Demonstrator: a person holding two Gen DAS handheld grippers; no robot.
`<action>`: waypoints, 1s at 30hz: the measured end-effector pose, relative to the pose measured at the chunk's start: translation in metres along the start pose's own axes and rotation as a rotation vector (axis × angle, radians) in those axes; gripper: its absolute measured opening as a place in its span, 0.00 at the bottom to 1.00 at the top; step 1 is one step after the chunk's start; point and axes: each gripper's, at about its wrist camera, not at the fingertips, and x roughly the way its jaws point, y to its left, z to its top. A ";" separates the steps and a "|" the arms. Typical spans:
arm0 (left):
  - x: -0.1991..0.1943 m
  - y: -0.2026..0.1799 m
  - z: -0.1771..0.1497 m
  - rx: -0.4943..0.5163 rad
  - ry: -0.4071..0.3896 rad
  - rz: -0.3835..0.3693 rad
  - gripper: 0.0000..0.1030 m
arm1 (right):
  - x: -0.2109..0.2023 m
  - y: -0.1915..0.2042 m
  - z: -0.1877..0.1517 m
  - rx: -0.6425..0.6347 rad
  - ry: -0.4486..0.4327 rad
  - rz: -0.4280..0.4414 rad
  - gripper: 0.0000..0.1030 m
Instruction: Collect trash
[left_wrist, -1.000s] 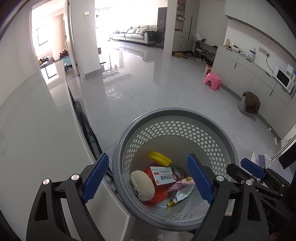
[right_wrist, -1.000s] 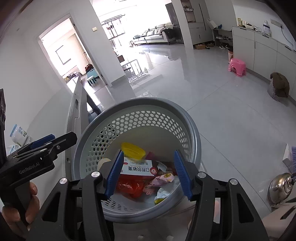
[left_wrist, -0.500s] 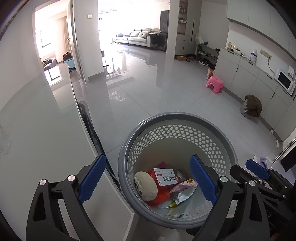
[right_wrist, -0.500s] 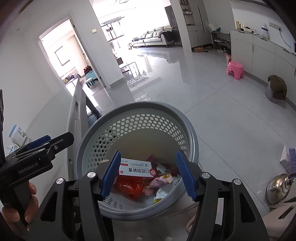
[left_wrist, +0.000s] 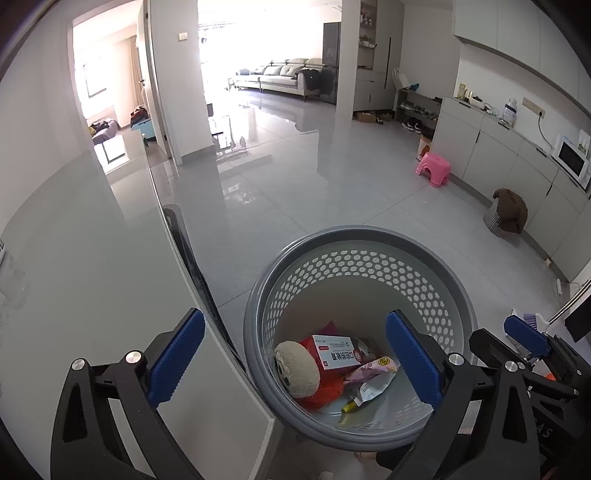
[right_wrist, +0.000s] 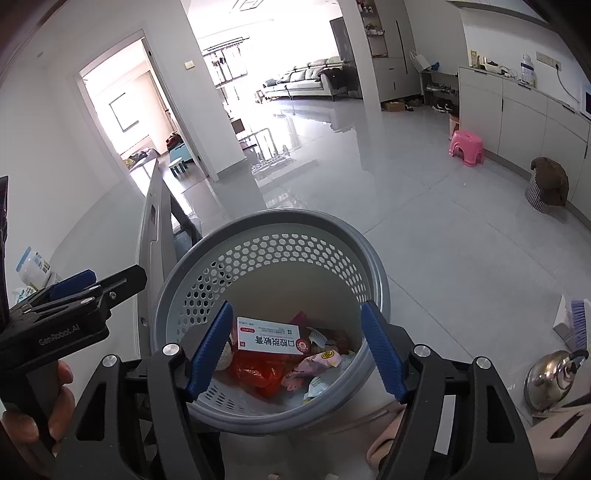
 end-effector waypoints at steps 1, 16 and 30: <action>0.000 -0.001 0.001 -0.001 0.000 0.000 0.94 | -0.001 0.000 0.000 0.000 -0.002 -0.001 0.68; -0.006 0.003 0.000 -0.009 -0.007 0.018 0.94 | -0.003 0.000 -0.001 -0.006 -0.003 -0.003 0.70; -0.010 0.004 -0.001 -0.014 -0.017 0.024 0.94 | -0.008 0.007 -0.001 -0.017 -0.016 -0.001 0.72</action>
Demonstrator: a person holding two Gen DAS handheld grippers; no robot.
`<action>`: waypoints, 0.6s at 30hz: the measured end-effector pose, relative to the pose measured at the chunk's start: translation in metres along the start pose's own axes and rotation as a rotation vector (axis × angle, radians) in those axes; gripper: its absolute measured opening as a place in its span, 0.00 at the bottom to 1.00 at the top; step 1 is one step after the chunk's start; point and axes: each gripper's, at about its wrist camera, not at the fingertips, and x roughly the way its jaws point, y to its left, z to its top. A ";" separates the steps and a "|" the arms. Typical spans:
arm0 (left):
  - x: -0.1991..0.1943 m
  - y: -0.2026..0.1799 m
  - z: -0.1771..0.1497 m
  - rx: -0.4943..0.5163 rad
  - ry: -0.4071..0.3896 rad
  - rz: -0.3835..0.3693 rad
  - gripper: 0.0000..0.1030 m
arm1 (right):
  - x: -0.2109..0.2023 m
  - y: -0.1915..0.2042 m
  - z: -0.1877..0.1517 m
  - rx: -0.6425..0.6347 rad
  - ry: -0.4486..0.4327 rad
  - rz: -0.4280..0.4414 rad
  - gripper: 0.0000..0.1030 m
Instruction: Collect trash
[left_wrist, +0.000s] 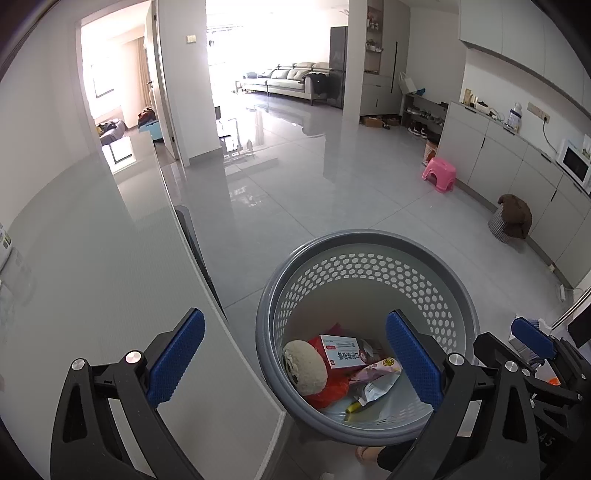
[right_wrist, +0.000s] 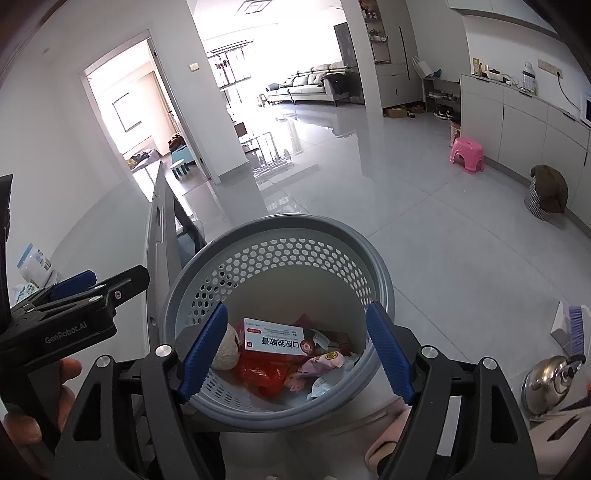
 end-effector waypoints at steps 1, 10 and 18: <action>0.000 0.000 0.000 0.000 0.000 0.001 0.94 | 0.000 0.000 0.000 -0.001 0.000 0.000 0.72; 0.000 0.000 0.001 -0.008 0.001 0.012 0.94 | -0.002 0.006 0.000 -0.011 -0.005 0.006 0.72; 0.003 0.000 0.001 -0.011 -0.002 0.015 0.94 | 0.001 0.009 0.000 -0.018 -0.001 0.013 0.72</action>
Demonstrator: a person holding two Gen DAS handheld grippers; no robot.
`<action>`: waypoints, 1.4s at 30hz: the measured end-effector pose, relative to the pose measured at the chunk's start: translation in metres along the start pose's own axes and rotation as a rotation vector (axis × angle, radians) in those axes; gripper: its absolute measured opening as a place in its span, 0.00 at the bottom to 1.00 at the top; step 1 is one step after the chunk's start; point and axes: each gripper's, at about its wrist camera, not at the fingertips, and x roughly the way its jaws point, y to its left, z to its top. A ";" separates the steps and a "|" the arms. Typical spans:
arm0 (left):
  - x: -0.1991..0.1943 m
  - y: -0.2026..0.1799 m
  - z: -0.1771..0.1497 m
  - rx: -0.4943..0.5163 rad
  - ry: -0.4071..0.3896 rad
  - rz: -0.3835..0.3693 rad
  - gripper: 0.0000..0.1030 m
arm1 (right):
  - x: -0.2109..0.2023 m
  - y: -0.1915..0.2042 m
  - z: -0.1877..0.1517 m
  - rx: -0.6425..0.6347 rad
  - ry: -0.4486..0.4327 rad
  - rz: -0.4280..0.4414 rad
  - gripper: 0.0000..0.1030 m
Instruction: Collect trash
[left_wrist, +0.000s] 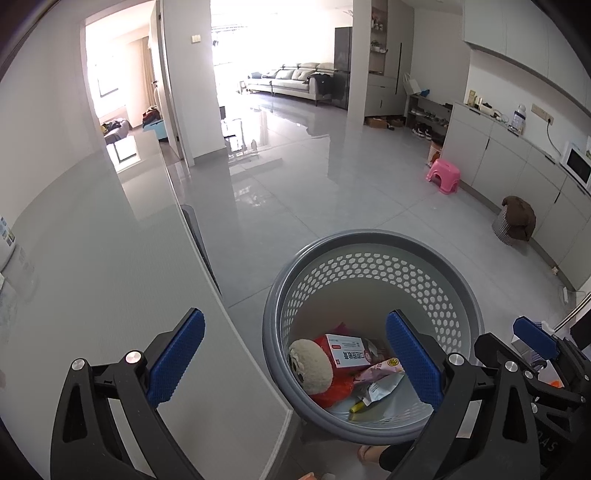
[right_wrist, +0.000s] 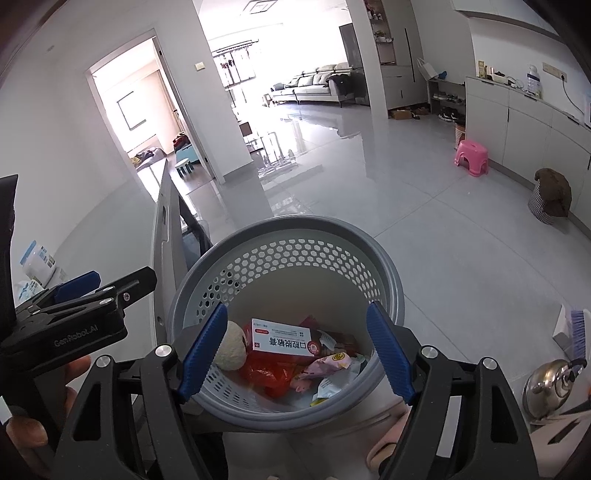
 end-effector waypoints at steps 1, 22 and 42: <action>0.000 0.000 0.000 0.000 0.000 0.001 0.94 | 0.000 0.000 0.000 -0.001 0.000 0.001 0.72; -0.002 -0.004 0.002 0.001 0.000 0.005 0.94 | 0.001 0.000 -0.001 0.000 -0.001 0.001 0.72; 0.000 -0.005 -0.001 0.000 0.001 0.006 0.94 | 0.000 0.001 0.001 -0.001 -0.002 0.002 0.72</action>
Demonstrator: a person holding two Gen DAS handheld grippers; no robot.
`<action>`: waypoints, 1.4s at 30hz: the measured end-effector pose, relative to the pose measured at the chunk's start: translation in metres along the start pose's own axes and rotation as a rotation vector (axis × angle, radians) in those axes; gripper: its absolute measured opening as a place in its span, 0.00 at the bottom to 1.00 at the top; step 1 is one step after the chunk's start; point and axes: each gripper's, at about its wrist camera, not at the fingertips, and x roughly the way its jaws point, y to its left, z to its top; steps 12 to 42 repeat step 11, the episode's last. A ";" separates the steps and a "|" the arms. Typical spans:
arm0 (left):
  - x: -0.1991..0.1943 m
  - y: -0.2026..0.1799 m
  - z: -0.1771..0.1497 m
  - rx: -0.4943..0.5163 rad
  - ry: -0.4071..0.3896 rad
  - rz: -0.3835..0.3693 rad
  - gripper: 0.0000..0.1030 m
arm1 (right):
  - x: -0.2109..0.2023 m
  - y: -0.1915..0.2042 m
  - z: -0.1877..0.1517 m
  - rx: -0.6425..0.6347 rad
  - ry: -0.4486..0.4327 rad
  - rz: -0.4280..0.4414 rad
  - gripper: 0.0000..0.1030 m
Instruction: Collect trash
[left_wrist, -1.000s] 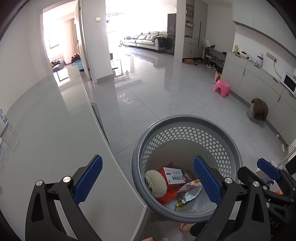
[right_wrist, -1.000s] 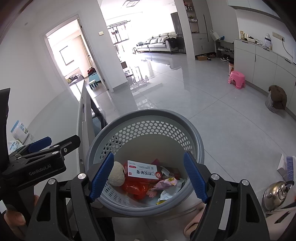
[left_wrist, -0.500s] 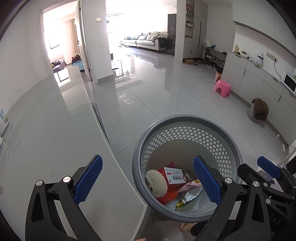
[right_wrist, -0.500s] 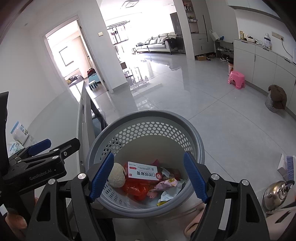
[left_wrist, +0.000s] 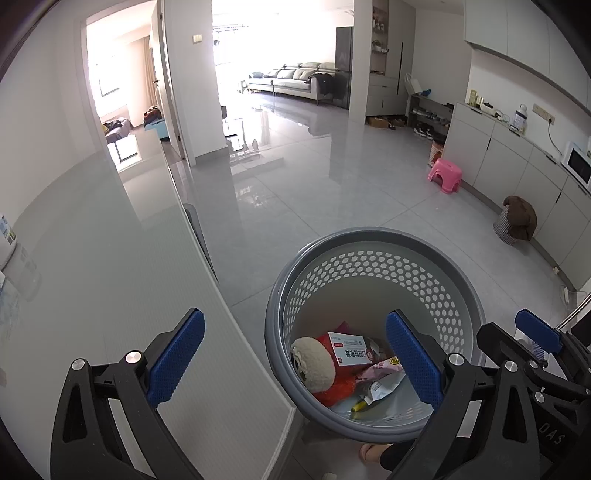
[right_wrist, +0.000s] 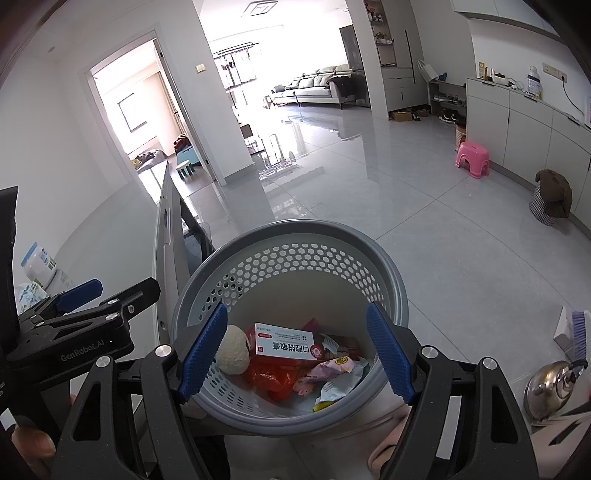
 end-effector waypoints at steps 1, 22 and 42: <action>0.000 0.000 0.000 -0.001 0.000 0.001 0.94 | 0.000 0.000 0.000 0.000 0.000 0.000 0.72; 0.002 0.000 -0.002 0.000 0.005 0.003 0.94 | 0.000 0.000 0.000 0.001 0.000 0.001 0.72; 0.002 0.000 -0.002 0.000 0.005 0.003 0.94 | 0.000 0.000 0.000 0.001 0.000 0.001 0.72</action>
